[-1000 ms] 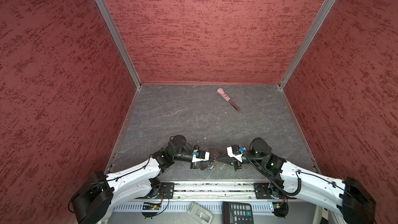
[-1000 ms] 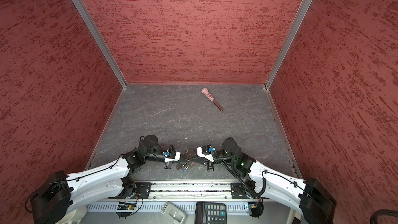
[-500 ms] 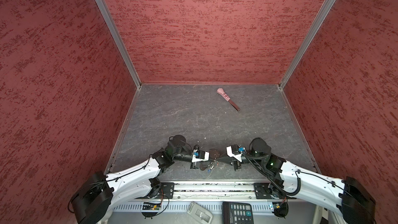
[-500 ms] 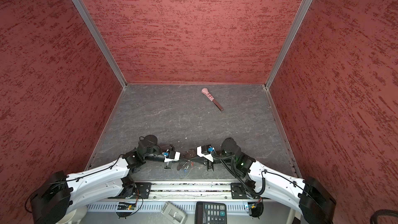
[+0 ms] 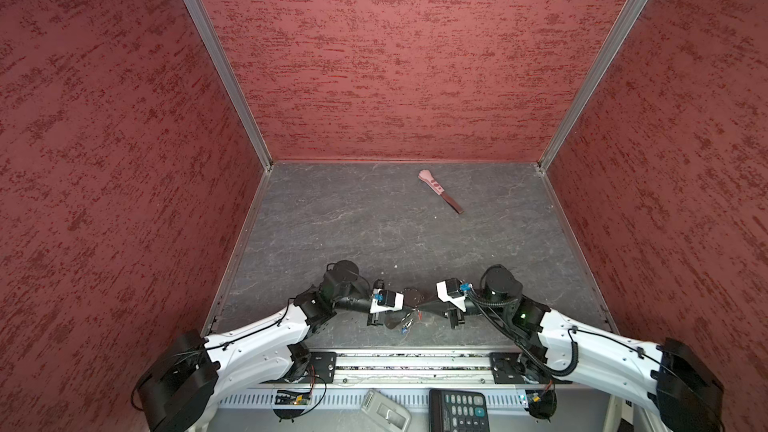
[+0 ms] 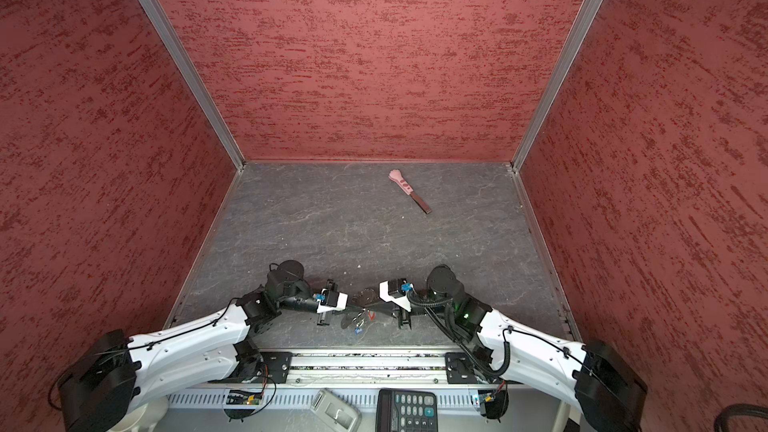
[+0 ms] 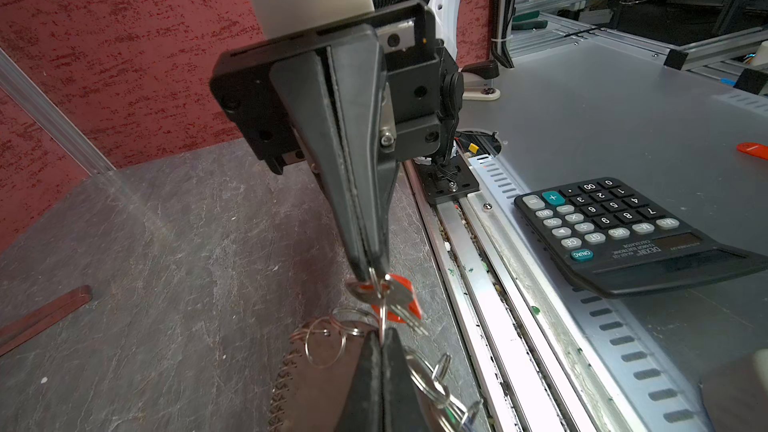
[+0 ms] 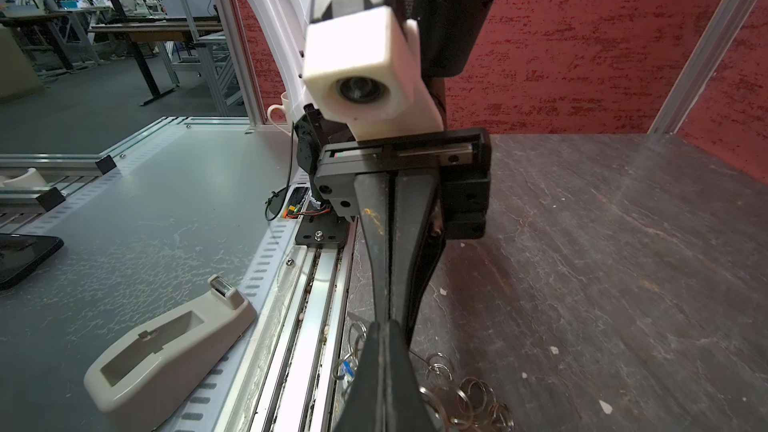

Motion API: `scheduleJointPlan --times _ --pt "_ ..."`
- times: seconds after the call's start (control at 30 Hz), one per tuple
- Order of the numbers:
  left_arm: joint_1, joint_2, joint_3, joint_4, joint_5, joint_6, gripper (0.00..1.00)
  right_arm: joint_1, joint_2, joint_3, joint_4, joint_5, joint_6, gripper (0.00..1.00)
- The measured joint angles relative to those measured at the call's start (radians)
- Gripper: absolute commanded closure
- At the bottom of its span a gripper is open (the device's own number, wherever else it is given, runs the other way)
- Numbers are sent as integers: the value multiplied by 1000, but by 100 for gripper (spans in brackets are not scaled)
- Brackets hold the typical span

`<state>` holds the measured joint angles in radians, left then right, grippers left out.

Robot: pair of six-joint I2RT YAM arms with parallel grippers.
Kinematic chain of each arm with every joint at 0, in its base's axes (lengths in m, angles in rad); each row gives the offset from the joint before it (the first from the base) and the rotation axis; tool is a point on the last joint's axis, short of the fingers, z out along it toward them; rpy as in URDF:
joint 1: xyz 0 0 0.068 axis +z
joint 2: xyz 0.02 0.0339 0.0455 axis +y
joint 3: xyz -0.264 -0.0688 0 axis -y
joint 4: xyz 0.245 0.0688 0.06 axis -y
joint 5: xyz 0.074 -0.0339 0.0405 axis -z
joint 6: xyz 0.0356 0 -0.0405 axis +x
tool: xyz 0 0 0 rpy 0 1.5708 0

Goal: Put the keys on the keyring

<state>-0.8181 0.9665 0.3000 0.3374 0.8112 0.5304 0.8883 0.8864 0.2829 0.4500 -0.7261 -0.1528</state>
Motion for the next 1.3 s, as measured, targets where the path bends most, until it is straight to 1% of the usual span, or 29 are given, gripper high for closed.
scheduleJointPlan --times 0.67,1.3 --pt "0 0 -1 7 -1 0 100 0 1 0 5 -3 7 100" --pt "0 -5 -12 10 -11 -6 100 0 37 0 40 -14 18 100"
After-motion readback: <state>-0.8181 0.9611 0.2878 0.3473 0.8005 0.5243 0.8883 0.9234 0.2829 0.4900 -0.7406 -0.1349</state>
